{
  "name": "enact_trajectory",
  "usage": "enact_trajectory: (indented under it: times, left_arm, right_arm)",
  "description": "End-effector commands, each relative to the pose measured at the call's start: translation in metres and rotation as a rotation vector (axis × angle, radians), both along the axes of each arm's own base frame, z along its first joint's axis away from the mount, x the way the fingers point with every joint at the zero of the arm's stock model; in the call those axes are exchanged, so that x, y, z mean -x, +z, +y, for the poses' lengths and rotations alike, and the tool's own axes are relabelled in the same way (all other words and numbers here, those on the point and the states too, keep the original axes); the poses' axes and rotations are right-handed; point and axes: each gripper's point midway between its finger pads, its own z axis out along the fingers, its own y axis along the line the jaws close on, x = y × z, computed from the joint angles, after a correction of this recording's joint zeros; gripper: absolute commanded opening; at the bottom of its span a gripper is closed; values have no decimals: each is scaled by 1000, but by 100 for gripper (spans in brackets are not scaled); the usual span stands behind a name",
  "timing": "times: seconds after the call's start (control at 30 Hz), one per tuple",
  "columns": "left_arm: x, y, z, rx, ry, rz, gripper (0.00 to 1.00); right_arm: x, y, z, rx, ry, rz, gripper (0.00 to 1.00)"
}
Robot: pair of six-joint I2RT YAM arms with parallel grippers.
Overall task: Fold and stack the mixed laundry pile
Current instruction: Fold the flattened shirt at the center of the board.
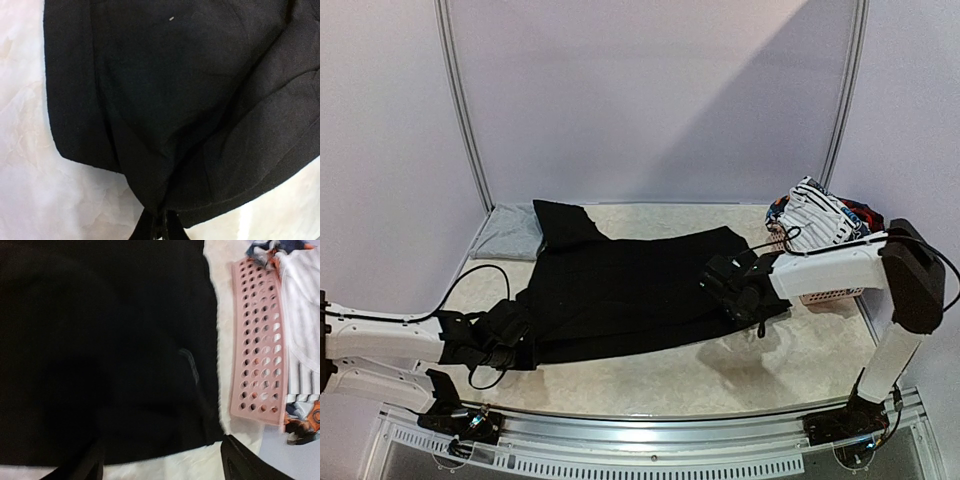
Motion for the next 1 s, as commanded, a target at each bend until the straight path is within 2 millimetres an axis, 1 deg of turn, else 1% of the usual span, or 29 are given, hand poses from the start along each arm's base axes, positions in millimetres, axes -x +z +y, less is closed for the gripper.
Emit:
enact_trajectory:
  times: [0.0,0.07,0.1,0.17,0.2,0.23,0.27,0.3,0.33,0.37,0.43,0.47,0.5,0.6,0.7,0.77,0.87,0.93,0.97]
  left_arm:
    - [-1,1,13,-35,39,0,8]
    - [-3,6,15,-41,47,-8,9]
    - [-4,9,16,-43,50,-15,11]
    - [-7,18,20,-50,60,-35,14]
    - [-9,23,21,-50,65,-47,16]
    - [-11,29,22,-44,68,-61,18]
    - [-13,33,23,-45,72,-68,20]
    - [-15,38,23,-36,70,-81,24]
    - [-16,42,22,-33,66,-88,30]
    - [-18,46,22,-30,65,-98,40]
    - [-21,54,21,-30,60,-116,59]
    - [-23,59,22,-30,61,-126,65]
    - [-25,64,22,-31,59,-139,67]
    - [-33,85,17,-11,49,-198,67]
    - [-44,103,2,37,10,-250,64]
    - [-53,112,-19,86,-40,-266,61]
    - [-62,123,-61,192,-157,-266,56]
    - [-69,128,-81,208,-206,-270,53]
    - [-73,131,-91,205,-230,-271,52]
  right_arm:
    - [40,-16,10,-220,-3,182,84]
    - [56,-21,20,-319,18,257,86]
    - [68,-24,29,-388,47,310,88]
    - [82,-14,48,-538,117,352,91]
    - [84,-4,56,-608,140,344,92]
    - [82,7,59,-655,141,312,93]
    - [78,27,58,-704,135,254,93]
    - [71,39,55,-746,109,211,93]
    - [65,53,52,-812,70,172,93]
    - [58,65,48,-881,35,137,93]
    - [47,76,37,-986,-42,104,90]
    - [42,78,32,-1018,-72,93,90]
    - [38,79,26,-1047,-104,81,90]
    - [27,77,16,-1124,-178,82,90]
    - [16,73,3,-1183,-245,76,90]
    - [10,67,-7,-1216,-301,73,90]
    - [2,58,-19,-1242,-356,71,89]
    - [-3,54,-21,-1267,-362,75,89]
    - [-5,48,-20,-1274,-368,89,88]
